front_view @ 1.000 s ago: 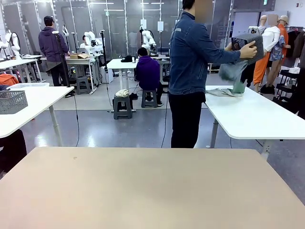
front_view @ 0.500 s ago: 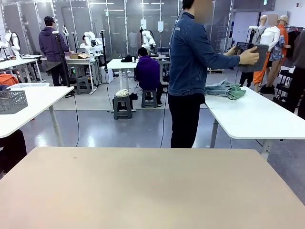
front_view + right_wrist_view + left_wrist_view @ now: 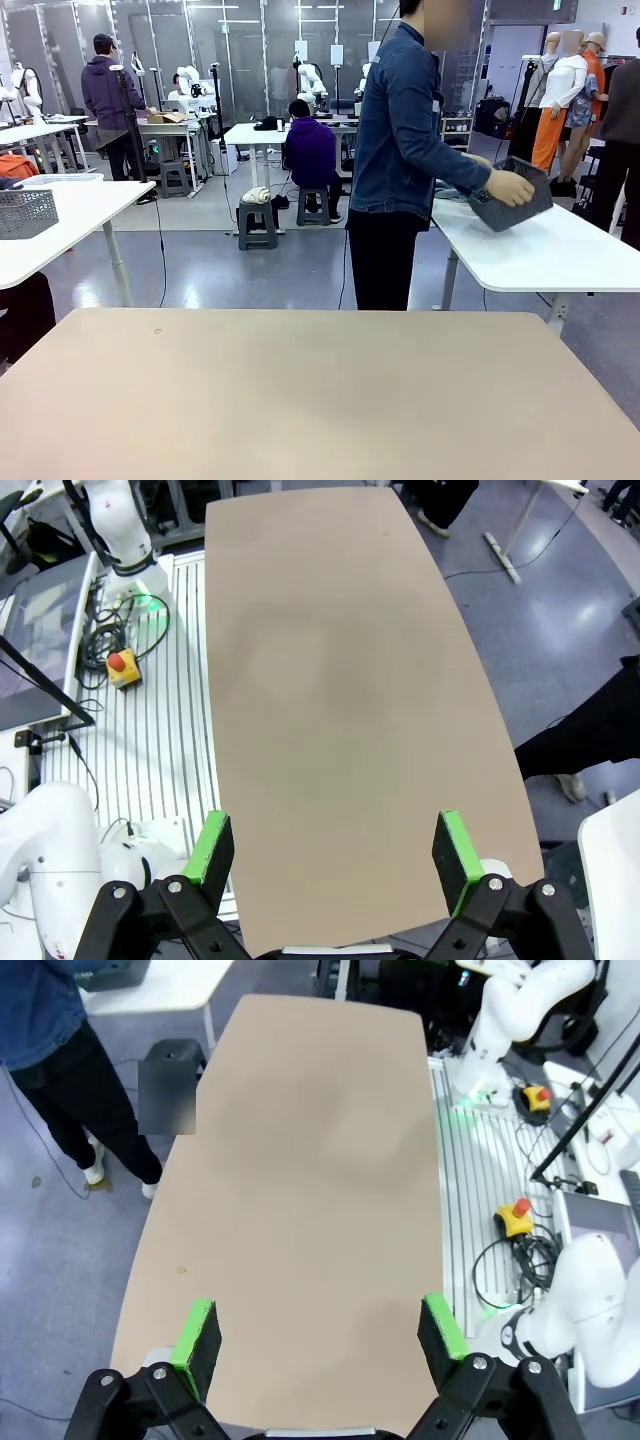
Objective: Fold the towels and place them in the basket.
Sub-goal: When a person lays out a Towel with hook on the table, fold it in half twice.
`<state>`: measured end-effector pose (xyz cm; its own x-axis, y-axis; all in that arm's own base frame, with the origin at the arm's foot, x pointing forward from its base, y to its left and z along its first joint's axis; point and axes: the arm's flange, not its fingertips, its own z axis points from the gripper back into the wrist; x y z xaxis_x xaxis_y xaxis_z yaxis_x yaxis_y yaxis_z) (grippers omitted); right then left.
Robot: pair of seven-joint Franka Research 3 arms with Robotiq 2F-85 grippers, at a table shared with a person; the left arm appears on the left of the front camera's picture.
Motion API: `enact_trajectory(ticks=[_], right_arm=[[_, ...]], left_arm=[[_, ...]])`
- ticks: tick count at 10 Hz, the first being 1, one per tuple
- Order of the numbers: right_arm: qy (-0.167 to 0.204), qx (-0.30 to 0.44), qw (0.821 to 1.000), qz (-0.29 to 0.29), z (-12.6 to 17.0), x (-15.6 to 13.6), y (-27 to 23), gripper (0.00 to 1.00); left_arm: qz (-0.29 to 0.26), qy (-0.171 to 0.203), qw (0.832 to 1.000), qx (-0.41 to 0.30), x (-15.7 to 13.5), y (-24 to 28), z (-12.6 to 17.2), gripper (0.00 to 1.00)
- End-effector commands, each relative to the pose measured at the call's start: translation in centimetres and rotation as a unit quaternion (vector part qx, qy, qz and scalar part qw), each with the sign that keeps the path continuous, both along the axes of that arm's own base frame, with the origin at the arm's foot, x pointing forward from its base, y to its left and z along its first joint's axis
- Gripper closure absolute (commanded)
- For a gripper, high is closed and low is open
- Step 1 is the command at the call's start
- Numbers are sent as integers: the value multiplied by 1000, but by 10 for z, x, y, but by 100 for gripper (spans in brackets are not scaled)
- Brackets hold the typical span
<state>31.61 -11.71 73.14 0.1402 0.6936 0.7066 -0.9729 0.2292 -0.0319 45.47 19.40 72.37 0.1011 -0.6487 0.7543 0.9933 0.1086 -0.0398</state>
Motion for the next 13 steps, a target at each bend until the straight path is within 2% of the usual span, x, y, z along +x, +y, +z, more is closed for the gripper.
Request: enact_trajectory(ticks=[1, 13], right_arm=[[-1, -13, 1000, 9, -1, -1, -3, 0], [-2, -17, 1000, 8, -1, -4, -4, 0]], left_arm=[[1, -10, 1000, 25, -4, -3, -2, 0], [-2, -14, 997, 70, -6, -17, 2, 0]])
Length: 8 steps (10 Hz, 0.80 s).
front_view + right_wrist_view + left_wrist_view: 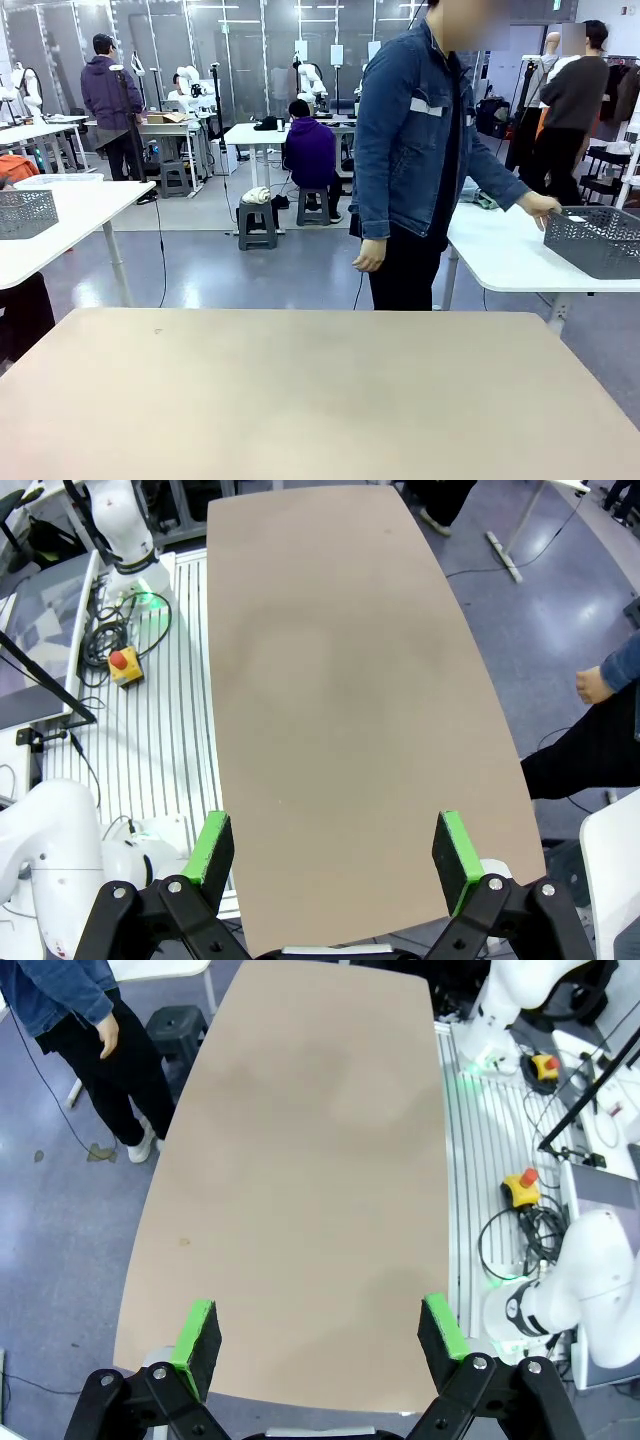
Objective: Fold the towels and place them in the basket.
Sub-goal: When a person lays out a Towel with hook on the table, fold it in half twice.
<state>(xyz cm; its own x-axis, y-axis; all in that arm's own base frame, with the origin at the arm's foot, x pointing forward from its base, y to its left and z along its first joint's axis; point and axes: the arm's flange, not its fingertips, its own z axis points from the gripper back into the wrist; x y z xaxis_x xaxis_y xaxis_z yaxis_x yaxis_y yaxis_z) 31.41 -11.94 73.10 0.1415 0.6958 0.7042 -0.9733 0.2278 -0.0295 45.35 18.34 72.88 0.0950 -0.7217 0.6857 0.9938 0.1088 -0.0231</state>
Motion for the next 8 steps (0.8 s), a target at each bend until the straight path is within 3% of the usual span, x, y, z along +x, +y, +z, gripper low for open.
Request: enact_trajectory(ticks=[1, 5, 8], right_arm=[[-4, -16, 1000, 8, 0, -3, -2, 0], [-1, -23, 1000, 11, 0, -2, -1, 0], [0, -2, 1000, 0, 0, 0, 0, 0]], left_arm=[[-1, -12, 1000, 21, -4, -8, -2, 0], [1, -6, 999, 36, -4, -11, -2, 0], [0, -2, 1000, 6, 0, -2, 1, 0]])
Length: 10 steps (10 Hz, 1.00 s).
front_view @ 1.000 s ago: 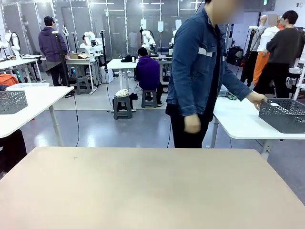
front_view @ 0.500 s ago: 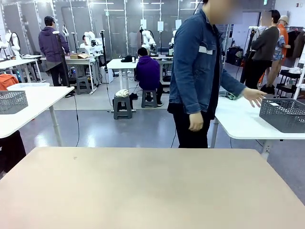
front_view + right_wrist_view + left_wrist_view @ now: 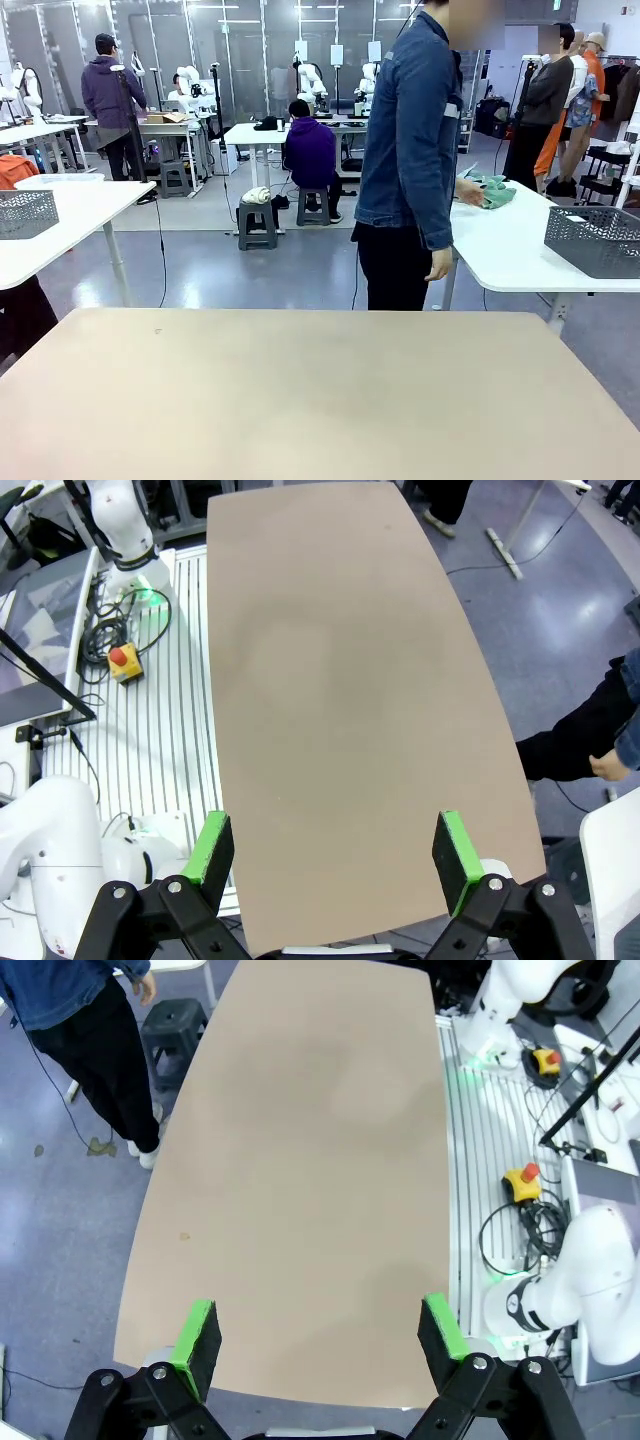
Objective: Fold the towels and place them in the basket.
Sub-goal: When a person lays out a Towel with hook on the table, fold it in half twice.
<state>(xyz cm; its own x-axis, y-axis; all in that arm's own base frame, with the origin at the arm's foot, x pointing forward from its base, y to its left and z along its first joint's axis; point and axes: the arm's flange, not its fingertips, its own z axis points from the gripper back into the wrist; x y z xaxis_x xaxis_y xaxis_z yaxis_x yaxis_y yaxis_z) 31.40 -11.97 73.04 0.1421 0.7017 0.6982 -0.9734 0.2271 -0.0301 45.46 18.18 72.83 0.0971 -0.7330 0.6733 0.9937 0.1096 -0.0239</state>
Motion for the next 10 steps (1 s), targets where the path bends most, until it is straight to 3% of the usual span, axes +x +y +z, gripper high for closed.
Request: enact_trajectory(ticks=[1, 10], right_arm=[[-1, 2, 1000, -1, 0, 0, 0, 0], [-1, 2, 1000, -1, 0, 0, 0, 0]], left_arm=[[-1, -3, 1000, -3, -1, -1, 2, 0], [-1, -3, 1000, -3, -1, -1, 2, 0]])
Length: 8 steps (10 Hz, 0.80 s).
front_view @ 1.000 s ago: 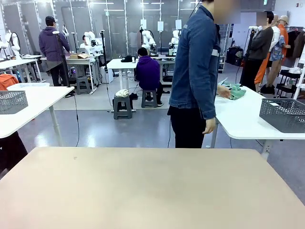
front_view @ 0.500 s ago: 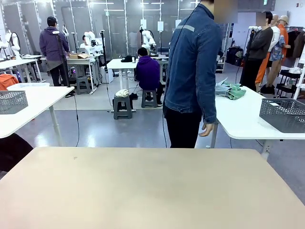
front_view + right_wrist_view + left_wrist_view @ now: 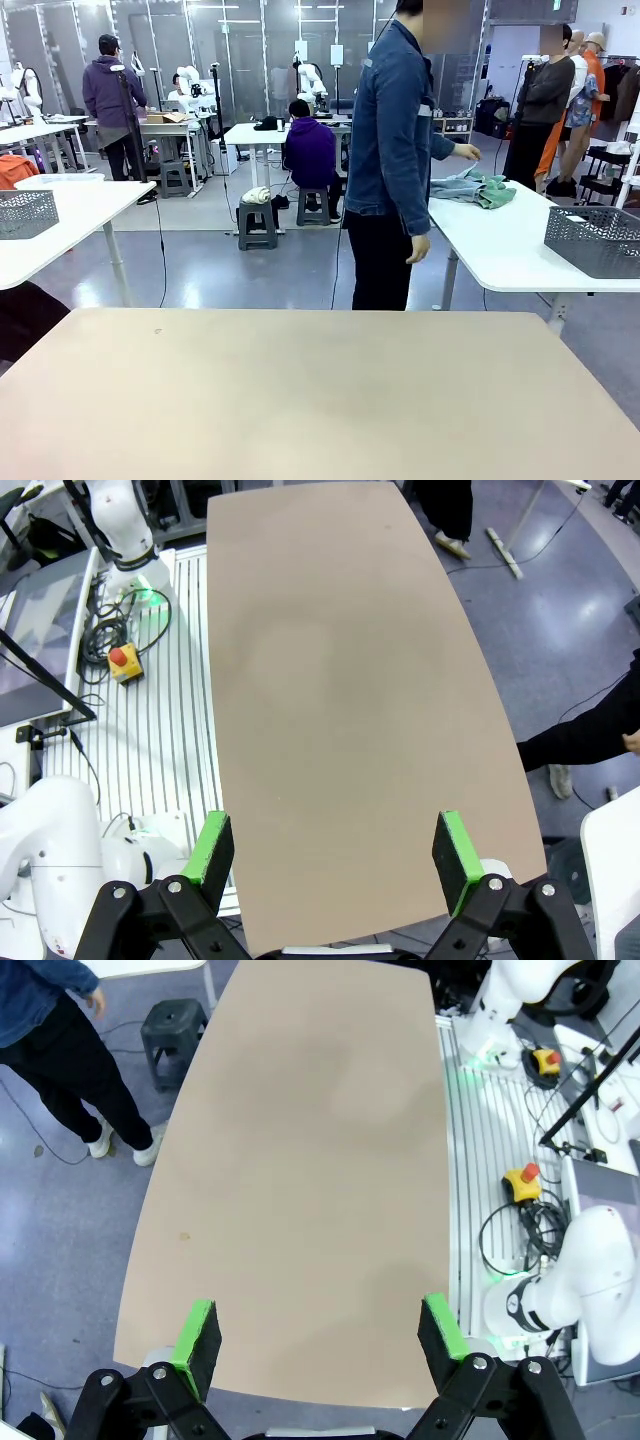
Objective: Fold the towels and place them in the basket.
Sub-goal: When a person lays out a Towel with hook on the table, fold it in half twice.
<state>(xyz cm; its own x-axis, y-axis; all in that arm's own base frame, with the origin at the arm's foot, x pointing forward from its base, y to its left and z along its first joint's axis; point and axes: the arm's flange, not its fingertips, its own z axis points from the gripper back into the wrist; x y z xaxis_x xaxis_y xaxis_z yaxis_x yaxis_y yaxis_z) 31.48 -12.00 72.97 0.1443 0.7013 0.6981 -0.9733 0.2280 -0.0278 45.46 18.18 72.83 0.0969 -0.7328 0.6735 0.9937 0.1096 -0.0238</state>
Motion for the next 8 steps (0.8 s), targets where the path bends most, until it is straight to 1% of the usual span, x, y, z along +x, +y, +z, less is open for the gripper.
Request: enact_trajectory(ticks=[1, 8], right_arm=[[-2, 2, 1000, 0, 1, -1, 0, 0], [-2, 2, 1000, 0, 1, -1, 0, 0]], left_arm=[[-1, -3, 1000, -2, -1, -1, 2, 0], [-1, -3, 1000, -2, -1, -1, 2, 0]])
